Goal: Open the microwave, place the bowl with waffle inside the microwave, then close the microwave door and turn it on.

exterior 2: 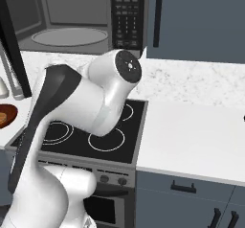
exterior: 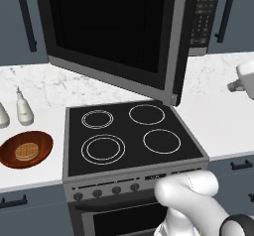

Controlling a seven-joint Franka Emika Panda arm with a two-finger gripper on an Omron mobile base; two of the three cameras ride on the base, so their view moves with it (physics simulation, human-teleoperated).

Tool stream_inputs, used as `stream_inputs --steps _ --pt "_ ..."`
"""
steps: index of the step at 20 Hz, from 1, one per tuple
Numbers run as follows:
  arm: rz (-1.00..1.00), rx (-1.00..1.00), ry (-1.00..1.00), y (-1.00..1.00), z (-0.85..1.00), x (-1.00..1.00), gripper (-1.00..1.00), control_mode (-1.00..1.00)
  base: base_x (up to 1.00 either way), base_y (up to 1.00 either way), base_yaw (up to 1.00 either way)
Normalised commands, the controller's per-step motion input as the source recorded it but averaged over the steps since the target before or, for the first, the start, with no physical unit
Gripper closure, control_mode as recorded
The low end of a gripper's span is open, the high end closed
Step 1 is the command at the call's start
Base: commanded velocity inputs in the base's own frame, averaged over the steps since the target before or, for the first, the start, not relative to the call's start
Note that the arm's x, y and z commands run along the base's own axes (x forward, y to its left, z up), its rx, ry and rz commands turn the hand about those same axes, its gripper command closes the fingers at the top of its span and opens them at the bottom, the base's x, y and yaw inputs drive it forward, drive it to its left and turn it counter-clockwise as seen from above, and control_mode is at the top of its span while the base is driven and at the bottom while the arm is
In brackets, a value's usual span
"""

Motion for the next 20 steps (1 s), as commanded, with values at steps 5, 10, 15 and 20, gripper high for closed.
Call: stream_inputs --steps 5,10,15,20 --pt "-0.15 0.39 0.11 0.32 -0.01 0.47 1.0 -1.0 0.0 0.0 0.0" --pt "0.03 0.15 0.4 0.48 0.0 0.79 1.0 -1.0 0.0 0.0 0.0" --pt "0.16 0.19 0.42 0.21 0.09 0.7 1.0 -1.0 0.0 0.0 0.0" --pt "0.09 0.3 0.2 0.27 0.03 0.48 1.0 -1.0 0.0 0.0 0.0"
